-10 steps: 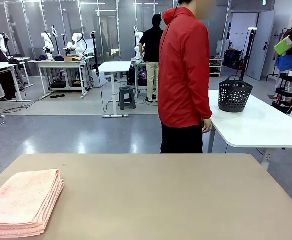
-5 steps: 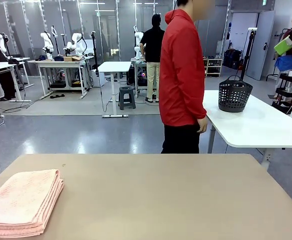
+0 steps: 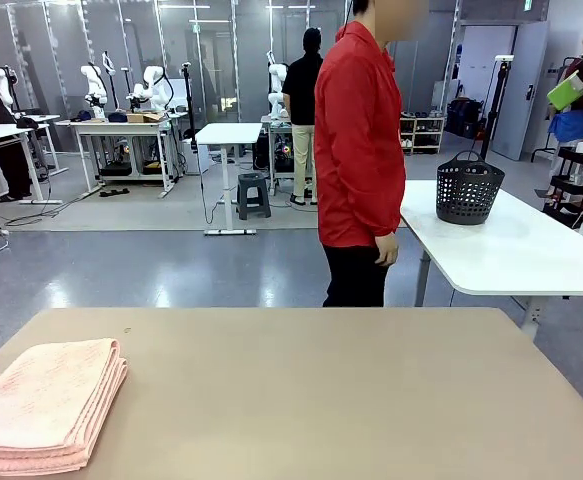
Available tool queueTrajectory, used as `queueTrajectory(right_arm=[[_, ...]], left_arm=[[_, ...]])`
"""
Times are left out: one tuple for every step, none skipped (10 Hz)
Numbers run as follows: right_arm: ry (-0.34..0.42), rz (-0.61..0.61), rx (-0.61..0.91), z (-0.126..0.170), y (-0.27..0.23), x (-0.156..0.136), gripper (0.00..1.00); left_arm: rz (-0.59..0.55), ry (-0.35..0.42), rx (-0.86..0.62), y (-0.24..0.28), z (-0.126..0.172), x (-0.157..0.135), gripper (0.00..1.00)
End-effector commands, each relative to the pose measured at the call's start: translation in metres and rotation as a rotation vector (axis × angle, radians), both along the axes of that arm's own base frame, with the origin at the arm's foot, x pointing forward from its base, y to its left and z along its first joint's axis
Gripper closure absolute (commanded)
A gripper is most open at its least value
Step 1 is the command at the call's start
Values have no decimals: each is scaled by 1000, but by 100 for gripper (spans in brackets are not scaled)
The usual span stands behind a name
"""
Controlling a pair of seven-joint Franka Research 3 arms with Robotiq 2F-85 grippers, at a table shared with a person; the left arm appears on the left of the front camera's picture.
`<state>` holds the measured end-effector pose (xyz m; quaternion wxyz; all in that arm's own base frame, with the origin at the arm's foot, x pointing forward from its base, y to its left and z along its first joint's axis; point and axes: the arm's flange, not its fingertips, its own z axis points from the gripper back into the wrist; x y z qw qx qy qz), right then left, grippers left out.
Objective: Fold the towel.
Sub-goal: Pick up the 100 cm Hotel Towel and place it on the left side of the table.
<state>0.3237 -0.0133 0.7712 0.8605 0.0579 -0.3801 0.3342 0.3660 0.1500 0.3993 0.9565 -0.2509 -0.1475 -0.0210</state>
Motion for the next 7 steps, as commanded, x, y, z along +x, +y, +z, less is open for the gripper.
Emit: queueTrajectory(right_arm=[[-1,-16,7,1,0,0,0],[-1,-16,7,1,0,0,0],[-1,-16,7,1,0,0,0],[-1,-16,7,1,0,0,0],[-1,-16,7,1,0,0,0],[-1,-16,7,1,0,0,0],[-1,-16,7,1,0,0,0]], left_arm=[[0,-10,14,3,1,5,0],[0,-10,14,3,1,5,0],[0,-10,14,3,1,5,0],[0,-10,14,3,1,5,0],[0,-10,14,3,1,5,0],[0,-10,14,3,1,5,0],[0,-10,14,3,1,5,0]])
